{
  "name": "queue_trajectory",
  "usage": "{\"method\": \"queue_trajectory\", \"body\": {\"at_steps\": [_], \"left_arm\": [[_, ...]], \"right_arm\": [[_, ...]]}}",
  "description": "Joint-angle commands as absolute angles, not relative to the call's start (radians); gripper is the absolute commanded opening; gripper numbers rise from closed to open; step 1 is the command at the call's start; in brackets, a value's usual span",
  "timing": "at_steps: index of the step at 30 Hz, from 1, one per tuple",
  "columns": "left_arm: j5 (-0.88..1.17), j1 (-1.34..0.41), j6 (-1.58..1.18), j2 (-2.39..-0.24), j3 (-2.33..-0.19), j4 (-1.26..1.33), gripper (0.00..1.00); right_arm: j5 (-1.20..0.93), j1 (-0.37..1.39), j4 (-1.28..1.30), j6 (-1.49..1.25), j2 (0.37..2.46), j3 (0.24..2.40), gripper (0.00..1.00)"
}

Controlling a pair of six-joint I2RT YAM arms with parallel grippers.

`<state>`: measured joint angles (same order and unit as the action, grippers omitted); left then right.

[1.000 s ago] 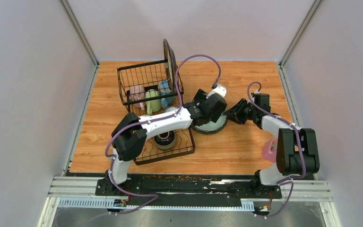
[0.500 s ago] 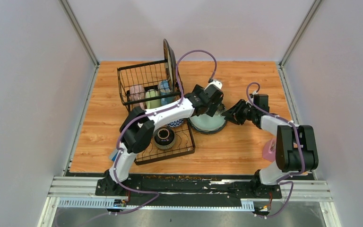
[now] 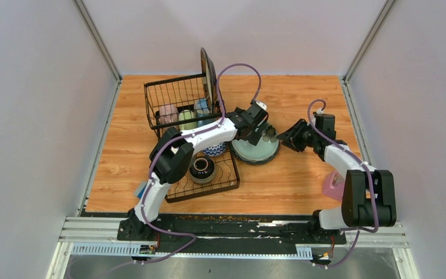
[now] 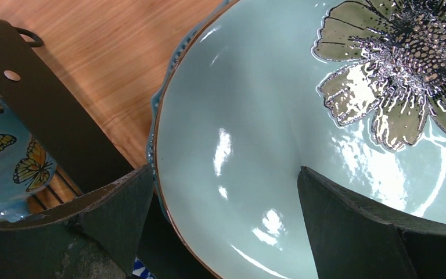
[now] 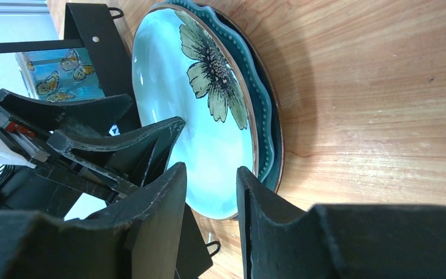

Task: Load the mixed dishes into the dish rack
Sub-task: Pick up the plate at the center of the board.

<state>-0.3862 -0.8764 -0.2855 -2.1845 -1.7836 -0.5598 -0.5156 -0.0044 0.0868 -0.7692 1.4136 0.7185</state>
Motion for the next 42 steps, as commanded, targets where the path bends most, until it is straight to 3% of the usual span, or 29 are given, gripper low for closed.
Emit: {"method": "queue_trajectory", "body": {"at_steps": [1,11,25,42], "left_arm": [[-0.326,-0.871,-0.303,-2.184,-1.794,-0.525,1.0],[-0.291,-0.868,-0.319,-2.222,-1.81,-0.554,1.0],[-0.445,-0.854,-0.276,-2.225,-1.893,-0.607,1.0],[-0.22,-0.841,-0.323,-2.24,-1.813,-0.556,0.96]], "right_arm": [[-0.48,-0.006,0.12,-0.742,1.404,0.73,0.38],[-0.541,-0.003,0.088,-0.758,1.476,0.721,0.39],[-0.538,0.034,0.086,-0.761,1.471,0.728,0.4],[-0.522,0.044,0.086,-0.758,1.487,0.722,0.41]]}}
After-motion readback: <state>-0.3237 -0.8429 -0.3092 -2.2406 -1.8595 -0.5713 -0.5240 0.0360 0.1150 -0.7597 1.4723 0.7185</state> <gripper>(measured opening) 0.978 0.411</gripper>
